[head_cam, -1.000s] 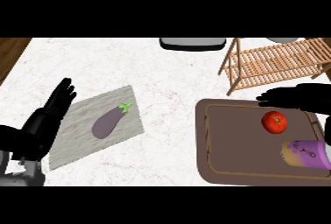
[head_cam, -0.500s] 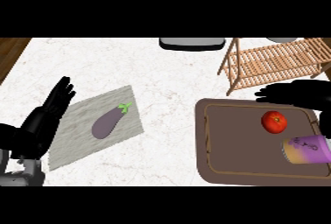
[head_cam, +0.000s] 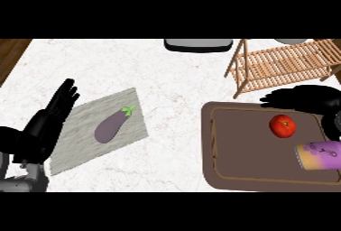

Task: Pick the tomato from the tray and place it in the tiered shelf

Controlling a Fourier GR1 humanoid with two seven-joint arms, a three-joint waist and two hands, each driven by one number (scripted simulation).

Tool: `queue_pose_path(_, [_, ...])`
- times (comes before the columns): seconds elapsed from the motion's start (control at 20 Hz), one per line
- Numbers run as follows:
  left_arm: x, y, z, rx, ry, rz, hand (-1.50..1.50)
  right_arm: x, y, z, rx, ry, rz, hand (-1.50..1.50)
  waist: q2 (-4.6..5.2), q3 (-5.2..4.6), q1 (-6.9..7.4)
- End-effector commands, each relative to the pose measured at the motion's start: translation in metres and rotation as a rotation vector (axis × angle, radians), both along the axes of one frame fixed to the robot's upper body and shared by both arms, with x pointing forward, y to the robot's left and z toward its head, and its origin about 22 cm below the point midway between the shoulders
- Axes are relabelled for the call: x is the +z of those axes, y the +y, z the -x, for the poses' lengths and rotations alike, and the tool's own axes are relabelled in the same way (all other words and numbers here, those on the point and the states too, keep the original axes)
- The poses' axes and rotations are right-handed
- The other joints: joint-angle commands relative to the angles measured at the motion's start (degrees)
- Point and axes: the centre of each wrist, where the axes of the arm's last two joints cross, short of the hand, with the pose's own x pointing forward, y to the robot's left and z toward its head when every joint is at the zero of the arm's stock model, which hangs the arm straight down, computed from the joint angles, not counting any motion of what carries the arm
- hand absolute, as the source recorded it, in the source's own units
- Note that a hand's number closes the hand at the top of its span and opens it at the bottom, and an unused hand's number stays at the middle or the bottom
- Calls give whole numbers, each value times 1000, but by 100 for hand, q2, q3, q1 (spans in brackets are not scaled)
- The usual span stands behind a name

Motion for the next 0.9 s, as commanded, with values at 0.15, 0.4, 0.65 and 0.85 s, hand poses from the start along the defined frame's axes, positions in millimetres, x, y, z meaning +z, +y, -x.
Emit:
queue_pose_path(0.15, [-1, 0, -3, 11, -2, -1, 0, -25, 11, -2, 33, 97, -4, -150, 9, 42, -24])
queue_pose_path(0.4, [3, 1, -18, 9, -14, 11, 0, -44, 19, -7, 37, 120, 7, -150, 19, 43, -12])
queue_pose_path(0.65, [2, -4, -5, -23, 12, -4, 0, -53, -19, 1, 22, 146, -17, -150, 27, 47, 29])
queue_pose_path(0.85, [-9, 5, -8, -5, -7, 0, 0, -71, 19, -5, 38, 152, -5, -150, 19, 43, -4])
